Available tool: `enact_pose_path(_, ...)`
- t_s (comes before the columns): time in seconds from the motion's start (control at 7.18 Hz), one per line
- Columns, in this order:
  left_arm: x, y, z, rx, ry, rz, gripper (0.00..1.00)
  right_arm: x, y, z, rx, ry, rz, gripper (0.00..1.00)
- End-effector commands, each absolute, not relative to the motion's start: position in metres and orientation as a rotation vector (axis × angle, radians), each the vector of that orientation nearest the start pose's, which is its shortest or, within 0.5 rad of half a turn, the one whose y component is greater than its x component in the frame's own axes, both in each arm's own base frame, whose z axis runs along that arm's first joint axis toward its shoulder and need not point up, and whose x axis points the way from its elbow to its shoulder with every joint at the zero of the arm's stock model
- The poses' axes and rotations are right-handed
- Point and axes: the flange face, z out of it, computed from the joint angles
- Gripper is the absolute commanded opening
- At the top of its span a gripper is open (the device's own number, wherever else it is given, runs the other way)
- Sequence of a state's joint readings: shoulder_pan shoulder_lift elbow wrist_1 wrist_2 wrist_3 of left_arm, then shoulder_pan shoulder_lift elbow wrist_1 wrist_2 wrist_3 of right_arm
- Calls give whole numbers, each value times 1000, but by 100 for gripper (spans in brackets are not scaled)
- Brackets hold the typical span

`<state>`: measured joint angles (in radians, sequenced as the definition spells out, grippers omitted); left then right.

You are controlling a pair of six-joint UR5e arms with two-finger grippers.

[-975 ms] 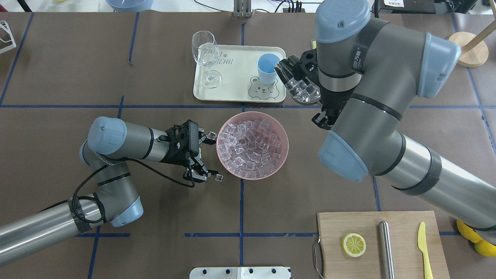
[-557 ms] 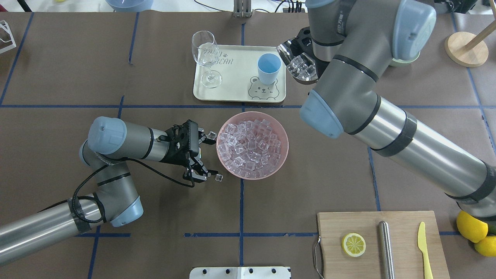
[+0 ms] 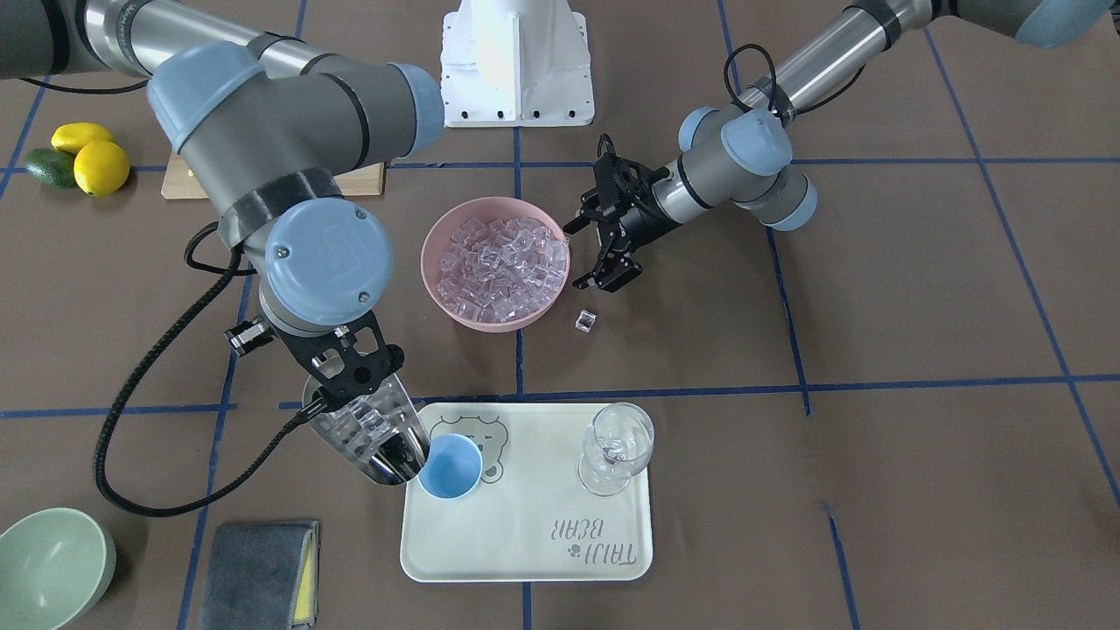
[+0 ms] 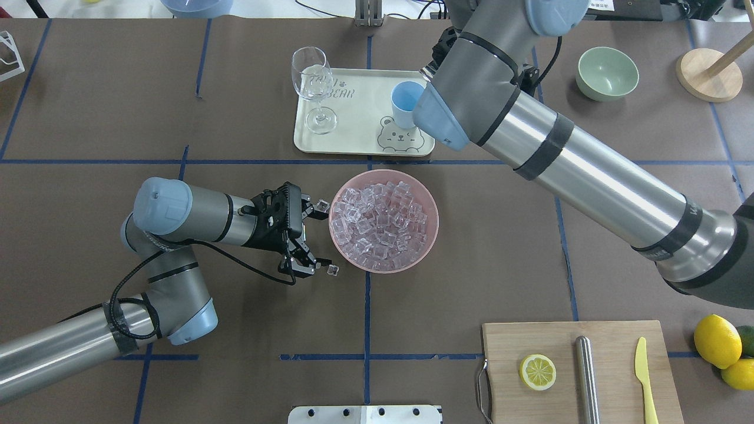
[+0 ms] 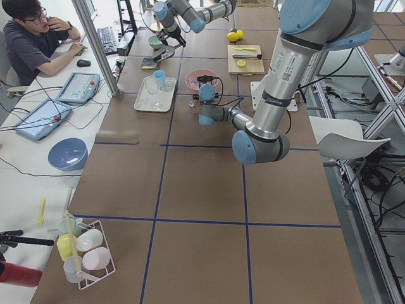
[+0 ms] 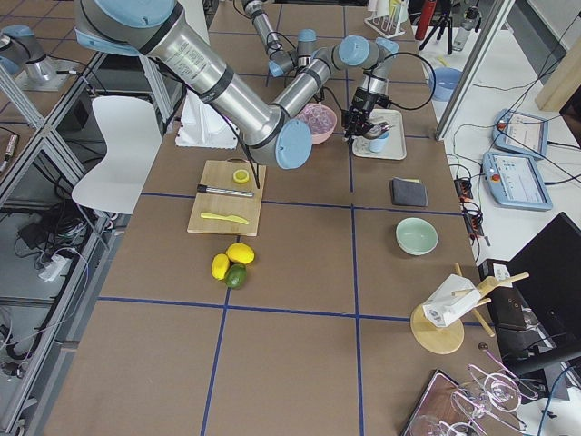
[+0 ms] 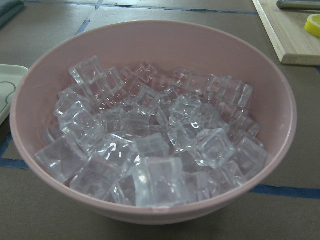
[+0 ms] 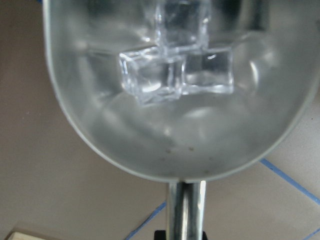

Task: Put ice in cup with scoop
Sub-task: 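Carry the scoop of ice with the right gripper to the light-blue cup, then tilt the scoop over the light-blue cup with the right gripper to pour ice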

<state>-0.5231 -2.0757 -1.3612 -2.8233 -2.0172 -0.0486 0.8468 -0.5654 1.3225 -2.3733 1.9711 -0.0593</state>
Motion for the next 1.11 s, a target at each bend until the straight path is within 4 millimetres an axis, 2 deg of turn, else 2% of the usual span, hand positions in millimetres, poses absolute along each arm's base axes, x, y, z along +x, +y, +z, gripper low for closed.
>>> enact_pose_path(0.0, 538, -415, 322, 1190, 1167, 1119, 100, -422, -613, 214, -269, -281, -873, 0)
enact_pose_path(0.42, 537, -414, 320, 1199, 1171, 1118, 100, -425, -616, 211, -335, -219, -965, 0)
enact_pose_path(0.7, 537, -414, 320, 1199, 1171, 1118, 100, -420, -616, 194, -378, -190, -1005, 0)
enact_pose_path(0.98, 538, -414, 320, 1197, 1170, 1118, 100, -421, -620, 192, -391, -187, -1011, 0)
